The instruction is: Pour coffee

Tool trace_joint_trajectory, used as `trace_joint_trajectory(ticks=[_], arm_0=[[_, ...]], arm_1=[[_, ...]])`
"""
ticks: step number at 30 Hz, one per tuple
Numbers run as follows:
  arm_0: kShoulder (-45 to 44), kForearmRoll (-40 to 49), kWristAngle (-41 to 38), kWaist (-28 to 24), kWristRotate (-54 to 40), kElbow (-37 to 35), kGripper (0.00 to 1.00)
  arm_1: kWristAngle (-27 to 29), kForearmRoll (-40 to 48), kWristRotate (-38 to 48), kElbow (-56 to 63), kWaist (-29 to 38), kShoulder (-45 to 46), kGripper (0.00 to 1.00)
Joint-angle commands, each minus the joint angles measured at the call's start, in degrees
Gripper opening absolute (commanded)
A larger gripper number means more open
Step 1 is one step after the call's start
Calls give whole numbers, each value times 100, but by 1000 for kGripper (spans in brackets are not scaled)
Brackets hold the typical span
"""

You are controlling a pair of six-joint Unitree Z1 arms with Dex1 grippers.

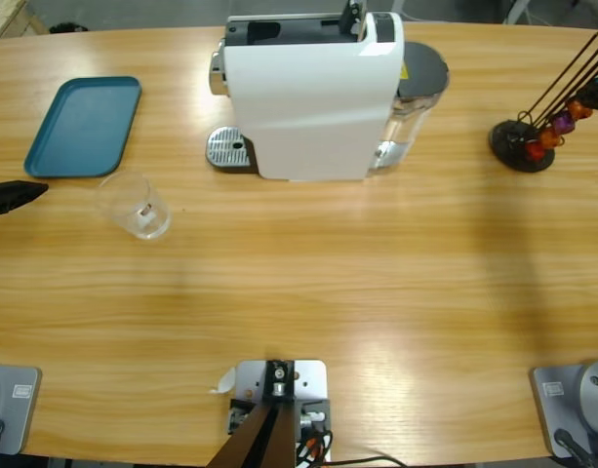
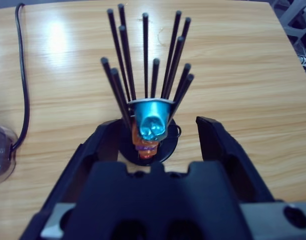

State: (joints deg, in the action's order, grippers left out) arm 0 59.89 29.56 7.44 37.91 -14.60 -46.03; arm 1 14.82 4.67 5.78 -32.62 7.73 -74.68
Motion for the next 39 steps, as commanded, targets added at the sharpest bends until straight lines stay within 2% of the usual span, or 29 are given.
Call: trace_joint_trajectory(ticks=[1,3,5,15,17,21,23,39], arm_0=[[59,33,30,-65,110,95,1000],[93,33,30,-65,130,95,1000],[121,22,23,-65,133,95,1000],[181,-9,12,-68,163,130,1000],[181,-11,5,-67,177,138,1000],[189,-11,3,-65,191,147,1000],[189,-11,3,-65,195,147,1000],[172,-20,-14,-65,309,269,1000]], arm_1=[[-32,242,-33,185,-166,-310,635],[-32,245,-66,194,-166,-322,620],[-37,249,-119,194,-175,-327,504],[-165,351,-33,203,-184,-217,497],[-172,347,-45,203,-184,-173,372],[-190,338,-75,212,-184,-122,364],[-199,324,-143,212,-184,-92,228],[-313,198,-217,159,-175,-37,223]])
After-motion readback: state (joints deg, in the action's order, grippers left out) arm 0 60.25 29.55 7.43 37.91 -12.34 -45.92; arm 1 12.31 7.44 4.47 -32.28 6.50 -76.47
